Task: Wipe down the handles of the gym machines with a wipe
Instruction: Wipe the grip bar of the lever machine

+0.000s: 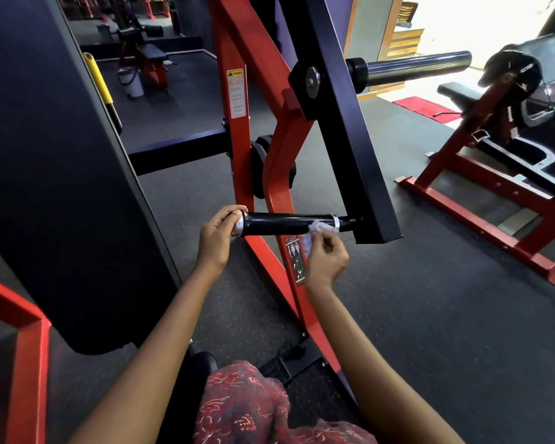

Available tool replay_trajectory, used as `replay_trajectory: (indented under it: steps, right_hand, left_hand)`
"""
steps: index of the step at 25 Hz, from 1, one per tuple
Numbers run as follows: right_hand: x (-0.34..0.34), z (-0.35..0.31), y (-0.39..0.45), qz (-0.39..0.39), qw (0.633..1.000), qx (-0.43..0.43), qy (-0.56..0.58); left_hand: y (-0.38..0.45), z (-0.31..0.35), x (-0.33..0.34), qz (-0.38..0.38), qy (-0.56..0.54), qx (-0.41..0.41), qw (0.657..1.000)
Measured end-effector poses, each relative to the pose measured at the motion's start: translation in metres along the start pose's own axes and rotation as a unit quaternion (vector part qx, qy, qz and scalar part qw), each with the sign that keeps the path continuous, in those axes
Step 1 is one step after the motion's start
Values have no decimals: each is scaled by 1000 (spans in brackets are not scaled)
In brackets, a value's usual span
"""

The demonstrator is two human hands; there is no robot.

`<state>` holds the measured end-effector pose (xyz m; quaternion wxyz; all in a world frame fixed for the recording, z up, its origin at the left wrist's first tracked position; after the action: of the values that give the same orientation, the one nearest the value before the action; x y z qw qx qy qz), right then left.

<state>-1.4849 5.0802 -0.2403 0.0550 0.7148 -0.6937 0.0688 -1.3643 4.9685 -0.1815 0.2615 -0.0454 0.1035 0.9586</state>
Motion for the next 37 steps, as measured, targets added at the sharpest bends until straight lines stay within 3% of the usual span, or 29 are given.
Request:
replay_trajectory:
  steps: [3, 7, 9, 11, 13, 16, 21, 24, 30, 32, 34, 37]
  right_hand:
    - [-4, -3, 8, 68, 995, 44, 65]
    - [28, -8, -37, -23, 987, 120, 106]
    - [45, -12, -61, -103, 943, 253, 191]
    - [51, -23, -68, -154, 859, 385, 299]
    - [45, -29, -57, -168, 810, 440, 350]
    - [38, -30, -47, -159, 779, 468, 385]
    - [57, -36, -86, -252, 746, 499, 362]
    - [47, -42, -68, -226, 738, 513, 375]
    - [4, -29, -7, -72, 716, 507, 474]
    - [-12, -34, 9, -44, 739, 486, 464]
    - [-27, -41, 15, -34, 819, 422, 387]
    - [-33, -43, 10, -23, 944, 235, 229]
  left_hand:
    - [-1, 1, -2, -8, 4, -3, 1000]
    - [1, 2, -4, -24, 3, 2, 1000]
    - [2, 1, -4, -22, -2, 5, 1000]
    - [4, -1, -4, -18, -6, 5, 1000]
    - [5, -2, -4, -18, -8, 4, 1000]
    - [6, -2, -5, -22, -4, 5, 1000]
    - [9, -7, -7, -32, -53, -27, 998]
    - [6, -6, -5, -15, -21, -16, 1000]
    - [3, -4, -3, -2, 25, 11, 1000]
    - [2, -2, -3, -4, 26, 11, 1000]
    - [1, -1, -2, -3, 30, 9, 1000]
    - [-1, 1, -2, -1, 29, 8, 1000]
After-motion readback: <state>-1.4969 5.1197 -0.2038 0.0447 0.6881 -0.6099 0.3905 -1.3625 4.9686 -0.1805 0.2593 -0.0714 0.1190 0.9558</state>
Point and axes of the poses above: each hand's wrist, its own y-axis towards the middle knuckle, its own x-axis out of the palm, z = x × y, the point moved 1 cm from there along y, towards the middle knuckle, and after that the axes turned 2 degrees about z, right-handed, at the moved point
